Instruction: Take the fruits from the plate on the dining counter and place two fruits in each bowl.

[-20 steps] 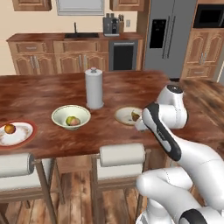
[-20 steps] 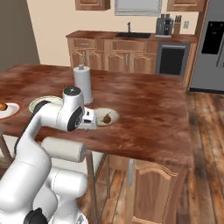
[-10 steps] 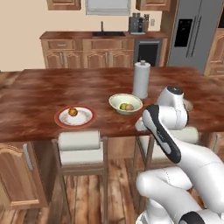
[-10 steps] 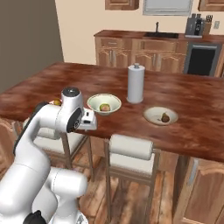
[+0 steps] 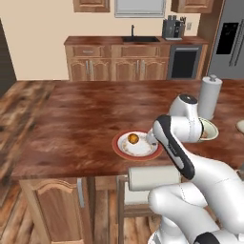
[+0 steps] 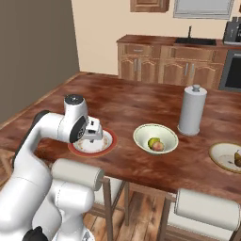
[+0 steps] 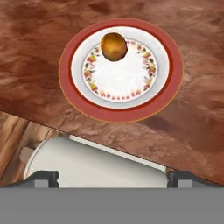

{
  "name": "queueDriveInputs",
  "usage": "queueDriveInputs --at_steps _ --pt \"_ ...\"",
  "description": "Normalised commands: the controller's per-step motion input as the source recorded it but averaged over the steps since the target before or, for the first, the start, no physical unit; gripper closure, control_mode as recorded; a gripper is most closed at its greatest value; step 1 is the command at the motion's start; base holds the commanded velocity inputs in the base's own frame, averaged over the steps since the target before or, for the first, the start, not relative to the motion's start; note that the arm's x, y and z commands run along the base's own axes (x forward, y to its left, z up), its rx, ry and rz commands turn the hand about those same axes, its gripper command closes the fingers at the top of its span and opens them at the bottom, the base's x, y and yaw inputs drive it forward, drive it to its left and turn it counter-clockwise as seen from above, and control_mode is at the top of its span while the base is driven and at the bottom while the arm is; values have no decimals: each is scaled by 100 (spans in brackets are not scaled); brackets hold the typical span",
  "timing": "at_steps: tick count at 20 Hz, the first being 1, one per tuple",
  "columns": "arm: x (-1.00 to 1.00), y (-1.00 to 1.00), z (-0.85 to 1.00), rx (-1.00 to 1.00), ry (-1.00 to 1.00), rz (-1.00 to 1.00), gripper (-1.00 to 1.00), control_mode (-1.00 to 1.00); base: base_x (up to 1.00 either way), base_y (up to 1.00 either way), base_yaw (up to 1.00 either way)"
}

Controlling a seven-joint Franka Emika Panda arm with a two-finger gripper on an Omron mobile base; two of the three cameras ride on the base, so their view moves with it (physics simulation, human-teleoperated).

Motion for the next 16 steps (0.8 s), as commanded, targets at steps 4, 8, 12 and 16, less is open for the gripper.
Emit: queueDriveInputs --at_steps 4,8,12,16 --pt "0 0 0 0 0 0 -100 100 25 18 -5" --pt "0 0 0 0 0 0 -100 100 0 0 0" --pt "0 0 0 0 0 0 -100 100 0 0 0" --pt "3 1 0 0 -1 0 -100 -100 0 0 0"
